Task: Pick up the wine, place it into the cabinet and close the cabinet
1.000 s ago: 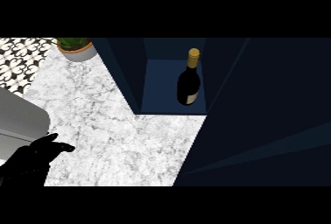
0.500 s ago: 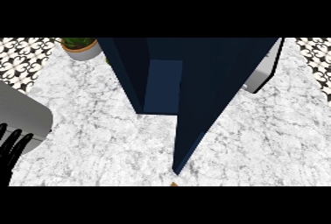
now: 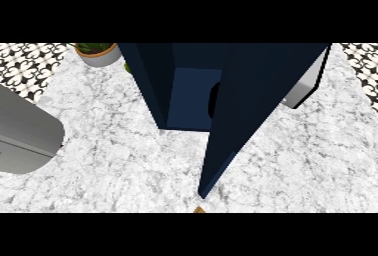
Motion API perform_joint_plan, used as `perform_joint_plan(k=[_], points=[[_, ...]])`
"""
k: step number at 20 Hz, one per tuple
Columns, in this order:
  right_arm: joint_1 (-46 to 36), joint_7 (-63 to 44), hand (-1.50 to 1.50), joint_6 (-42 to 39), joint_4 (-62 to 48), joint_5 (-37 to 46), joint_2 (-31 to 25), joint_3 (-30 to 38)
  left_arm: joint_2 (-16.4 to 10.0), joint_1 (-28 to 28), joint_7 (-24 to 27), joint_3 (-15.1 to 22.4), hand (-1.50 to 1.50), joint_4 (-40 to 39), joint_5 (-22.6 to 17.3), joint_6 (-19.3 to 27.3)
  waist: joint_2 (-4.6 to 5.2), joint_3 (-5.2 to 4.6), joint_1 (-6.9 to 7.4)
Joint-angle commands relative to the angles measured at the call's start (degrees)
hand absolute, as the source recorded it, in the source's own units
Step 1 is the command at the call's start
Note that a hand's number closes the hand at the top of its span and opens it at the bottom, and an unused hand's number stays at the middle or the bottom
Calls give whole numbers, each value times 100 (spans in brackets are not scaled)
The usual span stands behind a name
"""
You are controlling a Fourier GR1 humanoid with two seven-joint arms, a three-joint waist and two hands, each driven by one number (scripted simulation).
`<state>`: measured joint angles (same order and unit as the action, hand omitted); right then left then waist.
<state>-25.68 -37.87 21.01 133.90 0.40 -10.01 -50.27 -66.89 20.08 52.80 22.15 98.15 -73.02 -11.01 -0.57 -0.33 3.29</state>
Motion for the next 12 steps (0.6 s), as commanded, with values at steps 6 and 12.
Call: perform_joint_plan(k=[6, 12], points=[[-1927, 160, 150, 892, -2098, -33, 967, 825, -181, 312, 104, -414, -150, -360, -34, -835, 65, 1, 138], [-2990, 775, 150, 387, -3616, -1061, 993, 2009, -380, 682, 18, -852, -150, -586, -91, -1308, 103, 27, 108]])
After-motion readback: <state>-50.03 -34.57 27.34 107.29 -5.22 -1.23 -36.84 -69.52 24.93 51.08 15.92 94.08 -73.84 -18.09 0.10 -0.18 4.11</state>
